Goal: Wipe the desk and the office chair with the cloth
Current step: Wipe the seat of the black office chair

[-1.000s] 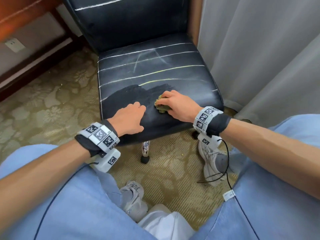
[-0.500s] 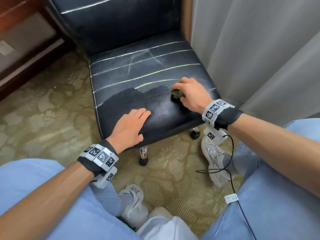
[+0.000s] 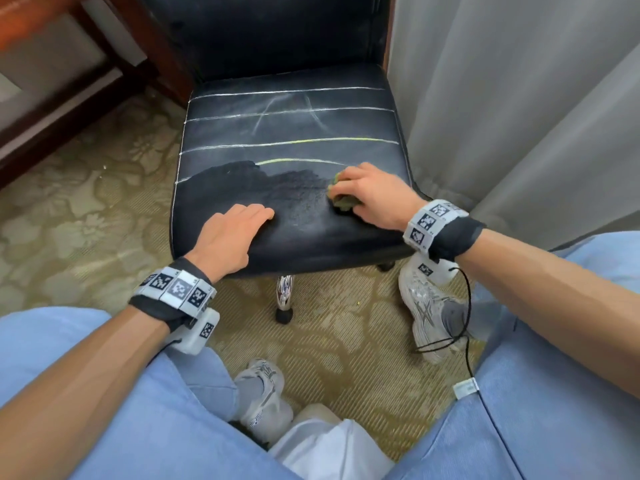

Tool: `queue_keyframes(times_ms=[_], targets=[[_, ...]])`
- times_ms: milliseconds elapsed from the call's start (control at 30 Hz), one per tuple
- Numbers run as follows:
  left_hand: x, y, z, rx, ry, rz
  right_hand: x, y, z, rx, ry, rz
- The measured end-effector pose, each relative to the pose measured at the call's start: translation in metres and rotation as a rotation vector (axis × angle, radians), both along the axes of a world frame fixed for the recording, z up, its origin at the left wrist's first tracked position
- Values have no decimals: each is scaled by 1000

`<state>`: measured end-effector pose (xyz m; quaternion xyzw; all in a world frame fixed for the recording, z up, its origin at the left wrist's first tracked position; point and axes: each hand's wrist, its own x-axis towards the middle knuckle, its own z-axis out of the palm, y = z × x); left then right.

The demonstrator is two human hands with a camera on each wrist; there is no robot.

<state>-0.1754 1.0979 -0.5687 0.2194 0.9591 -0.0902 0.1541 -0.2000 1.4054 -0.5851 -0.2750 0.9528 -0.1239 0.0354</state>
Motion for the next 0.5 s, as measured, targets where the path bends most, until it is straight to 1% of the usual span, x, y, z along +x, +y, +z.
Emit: queue_keyframes(times_ms=[67, 100, 133, 233, 333, 367, 433, 500], targets=[[-1, -2, 5, -10, -18, 32, -5, 20, 4, -44, -21, -121], [-1, -4, 8, -4, -27, 54, -4, 27, 4, -63, -26, -141], [-1, -6, 10, 3, -36, 72, -1, 29, 5, -73, -22, -122], [3, -12, 15, 33, -41, 138, 25, 15, 3, -28, 20, 99], [11, -14, 15, 66, -8, 187, 63, -10, -8, 31, 1, 285], [13, -14, 14, 64, 2, 193, 72, -18, -13, 63, 8, 324], [17, -11, 13, 84, 9, 194, 80, -28, -21, 95, 35, 347], [20, -6, 13, 139, 13, 186, 77, -27, -19, 60, 57, 332]])
